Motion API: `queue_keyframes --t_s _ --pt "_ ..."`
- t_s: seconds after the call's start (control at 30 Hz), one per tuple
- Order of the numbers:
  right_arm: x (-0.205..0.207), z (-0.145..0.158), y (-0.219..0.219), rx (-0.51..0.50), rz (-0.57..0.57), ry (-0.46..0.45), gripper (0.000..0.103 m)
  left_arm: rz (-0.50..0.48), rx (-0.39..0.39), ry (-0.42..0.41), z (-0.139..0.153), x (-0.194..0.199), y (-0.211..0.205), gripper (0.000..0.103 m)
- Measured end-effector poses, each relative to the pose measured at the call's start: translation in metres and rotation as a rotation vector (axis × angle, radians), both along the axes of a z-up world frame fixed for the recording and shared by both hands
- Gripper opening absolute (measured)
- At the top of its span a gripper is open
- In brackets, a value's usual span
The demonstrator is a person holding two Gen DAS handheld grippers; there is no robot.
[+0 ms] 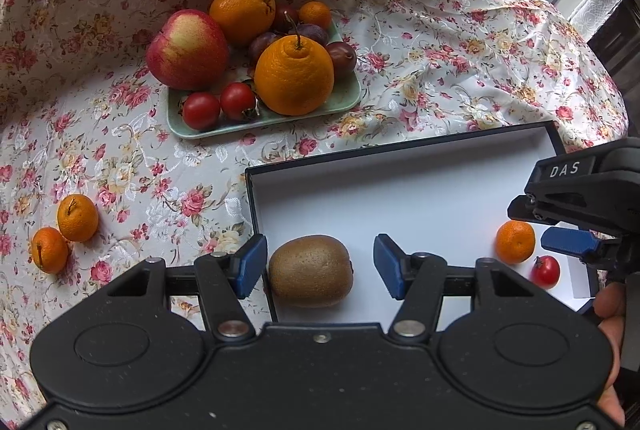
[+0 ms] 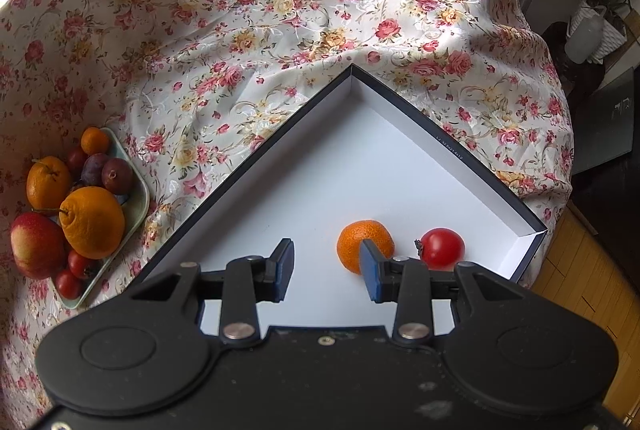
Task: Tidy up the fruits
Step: 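Open the right tool to drop the mandarin in the box while the left tool lowers the kiwi, then open the left tool to release the kiwi into the white box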
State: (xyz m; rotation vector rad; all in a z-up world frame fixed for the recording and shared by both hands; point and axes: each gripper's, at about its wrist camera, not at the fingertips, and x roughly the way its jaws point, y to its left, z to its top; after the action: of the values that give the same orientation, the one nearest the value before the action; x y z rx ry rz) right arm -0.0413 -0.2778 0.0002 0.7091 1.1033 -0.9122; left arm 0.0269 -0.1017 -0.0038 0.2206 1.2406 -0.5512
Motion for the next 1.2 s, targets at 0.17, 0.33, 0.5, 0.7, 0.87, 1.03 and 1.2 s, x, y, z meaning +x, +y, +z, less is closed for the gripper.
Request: queue_keyframes --t_s 0.17,0.33,0.5,0.7,0.87,1.03,1.2 --pt "0.006 0.000 0.010 0.016 0.017 -0.004 0.039 0.017 0.003 -0.006 0.003 0.004 0.011 0.062" --pt "0.016 -0.005 0.021 0.066 0.042 0.001 0.038 0.043 0.008 -0.013 0.006 0.012 0.027 0.062" --pt "0.032 -0.001 0.043 0.057 0.106 -0.020 0.038 0.071 0.013 -0.018 0.009 0.020 0.045 0.062" --pt "0.049 0.014 0.078 -0.090 0.173 -0.086 0.038 0.110 0.014 -0.031 0.015 0.030 0.073 0.062" --pt "0.055 0.025 0.109 -0.211 0.171 -0.161 0.038 0.145 0.010 -0.033 0.018 0.038 0.097 0.062" --pt "0.065 0.020 0.121 -0.074 0.163 -0.187 0.038 0.177 0.023 -0.041 0.020 0.044 0.120 0.062" --pt "0.081 0.008 0.137 0.028 0.222 -0.162 0.038 0.214 0.022 -0.039 0.021 0.051 0.144 0.062"
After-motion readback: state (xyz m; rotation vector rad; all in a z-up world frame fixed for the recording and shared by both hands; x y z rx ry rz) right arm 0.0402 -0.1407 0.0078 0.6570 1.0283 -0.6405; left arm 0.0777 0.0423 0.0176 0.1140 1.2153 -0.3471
